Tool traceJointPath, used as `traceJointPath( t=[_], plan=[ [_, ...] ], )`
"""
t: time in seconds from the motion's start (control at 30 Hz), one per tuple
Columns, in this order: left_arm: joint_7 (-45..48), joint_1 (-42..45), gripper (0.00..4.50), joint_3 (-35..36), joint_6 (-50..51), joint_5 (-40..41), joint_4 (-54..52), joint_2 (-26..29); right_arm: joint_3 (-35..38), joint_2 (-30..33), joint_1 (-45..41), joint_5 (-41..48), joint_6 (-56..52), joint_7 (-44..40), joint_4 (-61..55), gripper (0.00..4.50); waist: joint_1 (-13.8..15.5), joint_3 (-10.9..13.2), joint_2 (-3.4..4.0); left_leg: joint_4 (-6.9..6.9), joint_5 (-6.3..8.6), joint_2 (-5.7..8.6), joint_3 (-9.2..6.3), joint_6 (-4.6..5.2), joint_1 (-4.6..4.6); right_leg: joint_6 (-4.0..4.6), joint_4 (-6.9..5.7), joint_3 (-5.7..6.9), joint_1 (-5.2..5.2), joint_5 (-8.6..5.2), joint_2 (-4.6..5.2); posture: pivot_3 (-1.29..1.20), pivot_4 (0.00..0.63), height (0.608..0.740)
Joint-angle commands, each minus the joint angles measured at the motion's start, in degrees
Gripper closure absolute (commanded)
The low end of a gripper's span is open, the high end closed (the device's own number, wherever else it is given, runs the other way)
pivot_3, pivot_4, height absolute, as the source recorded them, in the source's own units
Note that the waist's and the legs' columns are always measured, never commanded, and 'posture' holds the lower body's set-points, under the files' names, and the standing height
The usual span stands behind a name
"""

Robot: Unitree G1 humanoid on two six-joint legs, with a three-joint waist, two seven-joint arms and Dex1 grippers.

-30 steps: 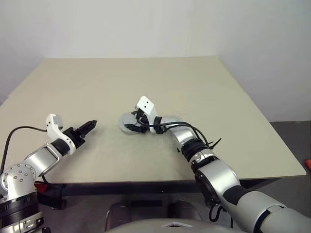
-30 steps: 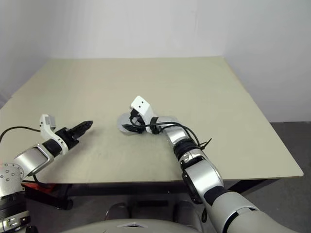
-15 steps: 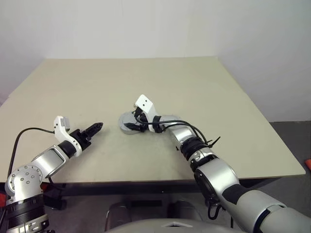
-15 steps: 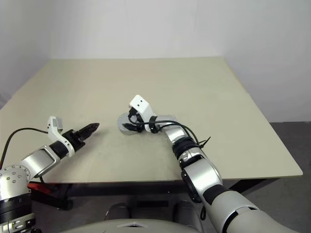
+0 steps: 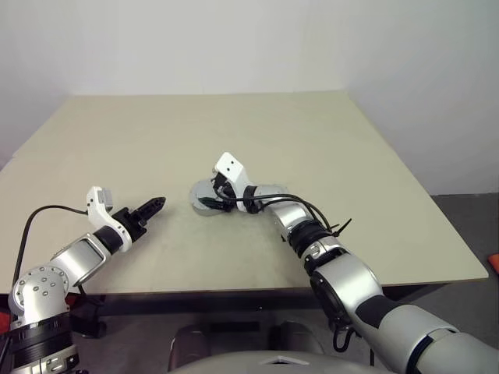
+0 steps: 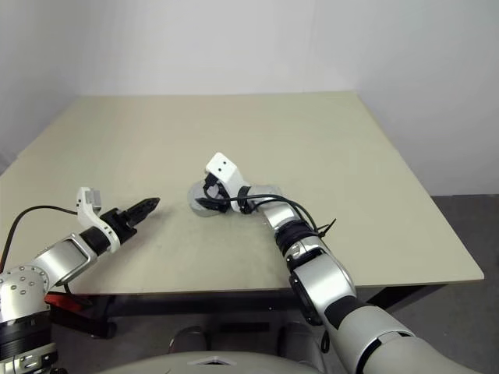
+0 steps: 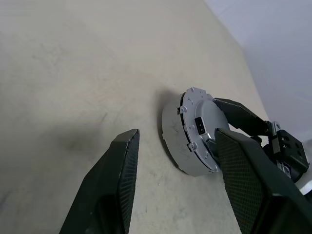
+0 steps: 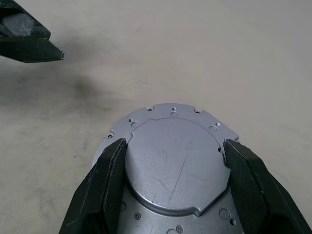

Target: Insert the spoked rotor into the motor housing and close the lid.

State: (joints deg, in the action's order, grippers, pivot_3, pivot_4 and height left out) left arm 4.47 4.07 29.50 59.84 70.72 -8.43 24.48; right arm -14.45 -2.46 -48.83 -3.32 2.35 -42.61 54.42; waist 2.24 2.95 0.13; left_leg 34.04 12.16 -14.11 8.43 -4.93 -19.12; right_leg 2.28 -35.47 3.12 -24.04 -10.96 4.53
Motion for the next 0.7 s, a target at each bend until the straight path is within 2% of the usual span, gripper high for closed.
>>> traceJointPath(
  t=[0.03,0.2,0.43,0.6,0.7],
  plan=[
    [-0.1,0.4,1.91,0.3,-0.5,1.3,-2.2,0.3,-2.1,0.8,0.9,-2.3,-2.0,-1.7,1.1,1.44,0.0,0.0,0.00,0.00,0.00,0.00,0.00,0.00,0.00,0.00,0.00,-0.01,0.01,0.00,0.00,0.00,0.000,0.740],
    [-0.5,1.3,1.91,-0.5,-0.6,1.3,-2.1,-0.6,-4.0,2.0,2.3,-3.3,-6.0,-6.5,0.3,1.44,0.2,0.0,0.02,-0.28,0.01,0.07,0.01,0.00,-0.01,0.09,0.14,-0.01,0.01,0.05,0.01,0.00,0.000,0.740],
    [-1.4,1.7,1.91,-3.0,-0.6,1.3,-3.2,-3.1,-4.3,2.6,3.0,-2.8,-14.2,-8.0,-1.0,1.44,0.1,-0.3,0.08,-0.88,0.00,0.17,0.04,-0.01,0.24,0.31,0.72,0.00,0.35,0.17,0.02,0.00,0.000,0.740],
    [-2.2,1.1,1.91,-4.2,-0.6,1.6,-4.5,-4.5,-3.0,2.6,2.2,-2.2,-17.4,-6.8,-0.5,1.44,0.3,-0.4,0.12,-0.95,0.01,0.19,0.04,-0.01,0.43,0.26,0.73,0.01,0.56,0.10,0.03,0.00,0.000,0.740],
    [-2.5,0.5,1.91,-5.1,-0.6,1.8,-5.3,-5.3,-1.5,2.2,0.5,-2.3,-17.4,-1.9,2.0,1.44,0.3,-0.3,0.15,-0.97,0.02,0.22,0.04,0.00,0.72,-0.17,0.74,0.01,0.84,-0.16,0.08,0.00,0.000,0.740]
  ],
)
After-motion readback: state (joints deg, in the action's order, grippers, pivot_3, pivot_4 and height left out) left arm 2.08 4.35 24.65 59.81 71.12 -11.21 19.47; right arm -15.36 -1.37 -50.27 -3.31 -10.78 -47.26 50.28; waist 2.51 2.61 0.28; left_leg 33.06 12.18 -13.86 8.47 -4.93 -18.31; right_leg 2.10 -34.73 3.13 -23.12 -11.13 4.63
